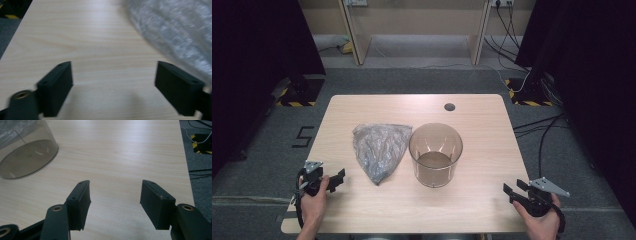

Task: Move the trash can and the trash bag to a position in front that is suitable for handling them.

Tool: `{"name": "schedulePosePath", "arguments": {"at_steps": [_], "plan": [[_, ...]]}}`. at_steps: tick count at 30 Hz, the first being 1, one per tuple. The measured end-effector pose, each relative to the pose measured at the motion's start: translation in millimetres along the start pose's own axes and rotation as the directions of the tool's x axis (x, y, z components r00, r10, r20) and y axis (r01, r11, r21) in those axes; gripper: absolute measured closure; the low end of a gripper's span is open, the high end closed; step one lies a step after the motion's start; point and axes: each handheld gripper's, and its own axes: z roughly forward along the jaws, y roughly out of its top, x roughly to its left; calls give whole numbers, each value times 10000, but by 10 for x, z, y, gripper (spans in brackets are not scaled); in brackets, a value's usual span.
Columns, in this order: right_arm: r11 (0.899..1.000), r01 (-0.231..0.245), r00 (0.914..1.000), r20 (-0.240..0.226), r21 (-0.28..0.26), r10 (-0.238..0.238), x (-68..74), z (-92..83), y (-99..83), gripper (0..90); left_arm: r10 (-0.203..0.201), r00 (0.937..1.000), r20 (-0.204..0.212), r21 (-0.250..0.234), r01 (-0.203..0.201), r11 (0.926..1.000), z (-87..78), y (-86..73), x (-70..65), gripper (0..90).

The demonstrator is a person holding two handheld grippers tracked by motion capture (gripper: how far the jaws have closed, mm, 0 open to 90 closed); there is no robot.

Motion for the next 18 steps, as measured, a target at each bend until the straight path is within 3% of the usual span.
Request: {"name": "schedulePosePath", "arguments": {"at_steps": [1,3,4,6,8,10,12,15,18], "plan": [[10000,-8,10000,2,-30,8,-1,0,2,409,95,9999,97,-159,-93,9998,-12,25,-49,128],[10000,-17,10000,-2,-45,17,1,-2,7,409,259,9988,423,-360,-243,9991,-30,98,-174,149],[10000,-8,10000,-5,-59,8,3,-2,11,409,560,9958,726,-479,-526,9975,-37,135,-249,139],[10000,10,10000,-18,-74,-10,8,-1,18,408,1430,9829,1157,-857,-1336,9873,-40,203,-413,145],[10000,30,10000,-17,-85,-31,17,2,24,408,2222,9608,1658,-1245,-2032,9712,-10,254,-586,146],[9999,35,10000,-40,-103,-35,31,1,27,408,2912,9382,1868,-1308,-2700,9539,54,287,-771,147],[9999,64,10000,-62,-107,-65,39,0,27,409,3396,9191,1996,-1086,-3237,9399,144,294,-944,148],[9999,86,9999,-91,-74,-87,47,5,23,409,3924,8812,2636,-410,-3962,9173,301,276,-1129,195],[10000,81,9999,-131,-39,-82,52,5,23,410,4076,8641,2953,20,-4272,9042,406,248,-1231,224]]}}
